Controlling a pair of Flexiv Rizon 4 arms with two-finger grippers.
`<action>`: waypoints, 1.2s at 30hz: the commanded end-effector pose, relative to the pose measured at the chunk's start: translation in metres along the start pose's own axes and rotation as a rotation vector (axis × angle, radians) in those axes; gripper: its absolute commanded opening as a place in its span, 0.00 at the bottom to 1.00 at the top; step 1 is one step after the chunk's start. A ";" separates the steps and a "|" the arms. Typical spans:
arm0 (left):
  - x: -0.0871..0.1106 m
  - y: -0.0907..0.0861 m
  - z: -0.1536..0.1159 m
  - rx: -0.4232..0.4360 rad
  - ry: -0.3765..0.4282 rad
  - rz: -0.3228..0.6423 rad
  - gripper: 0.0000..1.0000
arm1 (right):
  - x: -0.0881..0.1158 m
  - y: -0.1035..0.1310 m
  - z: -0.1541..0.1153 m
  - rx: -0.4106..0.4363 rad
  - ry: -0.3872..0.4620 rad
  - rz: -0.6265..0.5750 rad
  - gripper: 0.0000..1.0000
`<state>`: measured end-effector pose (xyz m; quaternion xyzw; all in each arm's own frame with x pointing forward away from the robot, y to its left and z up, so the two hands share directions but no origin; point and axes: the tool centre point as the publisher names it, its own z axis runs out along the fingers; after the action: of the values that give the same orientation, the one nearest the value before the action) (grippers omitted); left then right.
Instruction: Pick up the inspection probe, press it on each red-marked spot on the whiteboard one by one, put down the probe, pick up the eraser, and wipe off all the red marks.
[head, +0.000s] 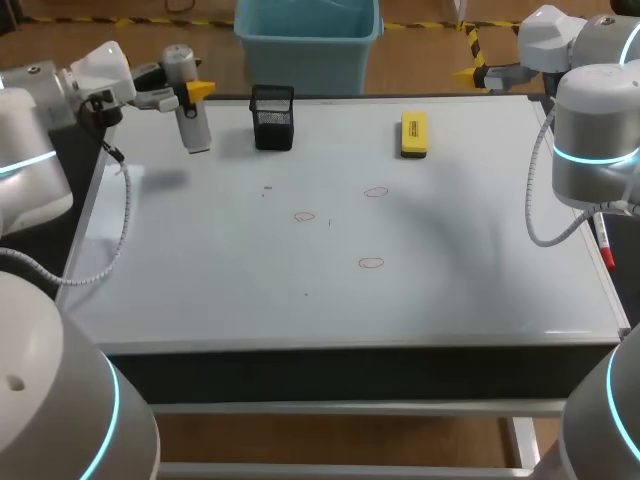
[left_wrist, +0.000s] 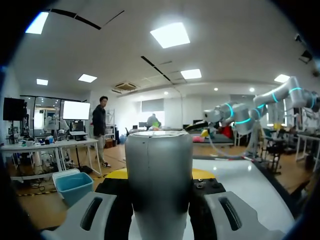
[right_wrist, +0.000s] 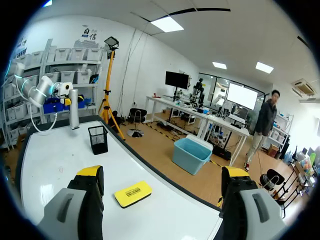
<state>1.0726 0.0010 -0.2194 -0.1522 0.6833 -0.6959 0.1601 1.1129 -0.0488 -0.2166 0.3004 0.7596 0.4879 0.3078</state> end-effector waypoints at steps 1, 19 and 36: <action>0.000 -0.001 0.000 0.001 -0.001 0.002 0.00 | -0.001 0.000 0.000 0.000 0.001 0.000 1.00; 0.000 -0.001 0.000 0.001 -0.001 0.002 0.00 | -0.014 0.005 0.034 0.161 0.321 -0.234 1.00; 0.000 -0.001 0.000 0.001 -0.001 0.002 0.00 | 0.018 -0.033 0.086 0.534 0.857 -0.863 1.00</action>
<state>1.0723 0.0013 -0.2190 -0.1528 0.6836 -0.6954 0.1607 1.1513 -0.0035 -0.2706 0.0299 0.9061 0.3601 0.2201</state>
